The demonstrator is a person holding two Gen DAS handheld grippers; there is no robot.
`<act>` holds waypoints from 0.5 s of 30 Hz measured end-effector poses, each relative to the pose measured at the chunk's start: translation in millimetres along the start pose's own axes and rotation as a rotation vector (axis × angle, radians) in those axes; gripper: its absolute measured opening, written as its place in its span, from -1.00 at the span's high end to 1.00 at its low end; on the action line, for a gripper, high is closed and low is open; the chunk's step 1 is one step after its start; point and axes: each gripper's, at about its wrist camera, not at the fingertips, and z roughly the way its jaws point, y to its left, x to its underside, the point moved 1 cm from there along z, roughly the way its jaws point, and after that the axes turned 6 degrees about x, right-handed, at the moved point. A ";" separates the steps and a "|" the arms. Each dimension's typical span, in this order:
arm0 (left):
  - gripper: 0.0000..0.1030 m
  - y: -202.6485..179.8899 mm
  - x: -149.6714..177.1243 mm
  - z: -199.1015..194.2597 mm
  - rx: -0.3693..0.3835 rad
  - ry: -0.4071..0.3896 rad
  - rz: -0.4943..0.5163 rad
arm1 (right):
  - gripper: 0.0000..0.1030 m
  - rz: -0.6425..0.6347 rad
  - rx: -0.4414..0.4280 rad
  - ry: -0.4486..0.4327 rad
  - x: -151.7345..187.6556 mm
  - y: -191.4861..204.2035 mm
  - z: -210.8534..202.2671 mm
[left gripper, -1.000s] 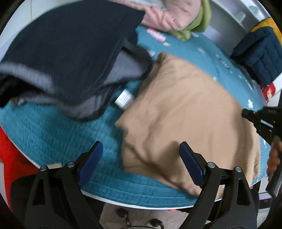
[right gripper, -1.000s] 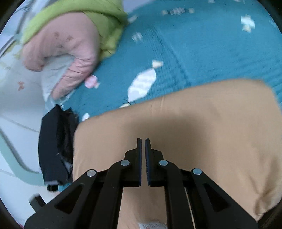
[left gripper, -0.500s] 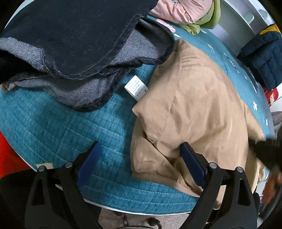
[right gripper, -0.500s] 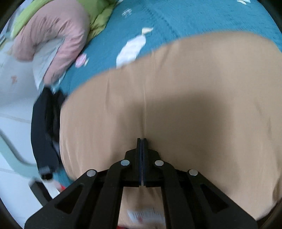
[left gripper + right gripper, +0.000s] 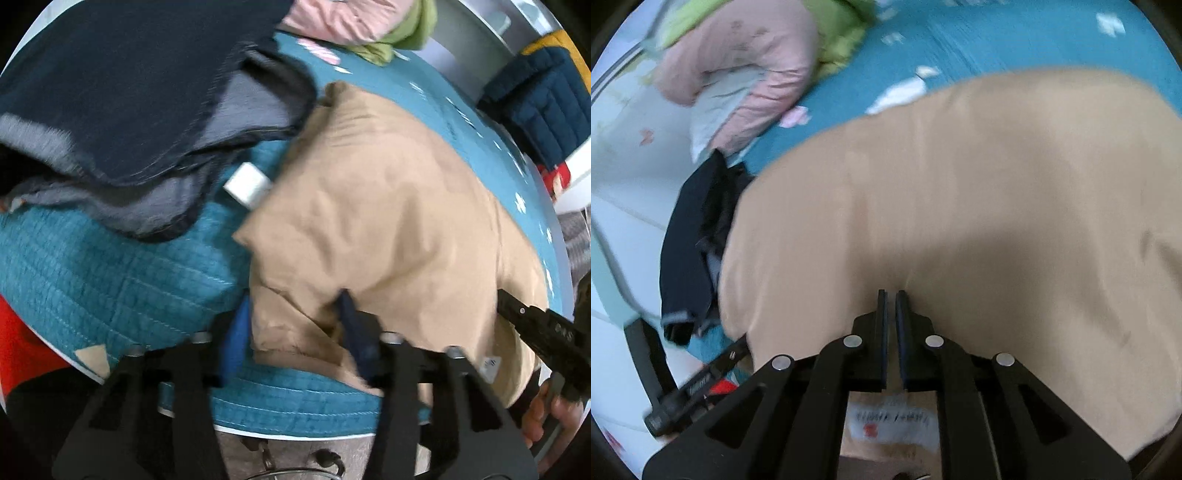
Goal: Fold large clothes
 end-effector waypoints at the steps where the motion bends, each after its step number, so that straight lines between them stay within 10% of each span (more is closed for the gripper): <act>1: 0.42 -4.9 -2.4 -0.3 0.011 0.008 0.019 | 0.87 -0.042 0.009 -0.027 5.9 8.4 -5.7; 4: 0.57 -10.5 -11.1 -8.7 0.048 0.000 0.027 | 0.83 -0.161 0.015 -0.090 24.2 31.6 -15.2; 9: 0.63 -27.6 -31.3 -39.3 0.146 -0.042 0.041 | -0.11 -0.335 0.009 -0.228 49.7 71.2 -32.2; 15: 0.64 -61.0 -48.8 -60.0 0.224 -0.053 0.102 | -0.45 -0.492 -0.037 -0.308 65.9 108.8 -35.5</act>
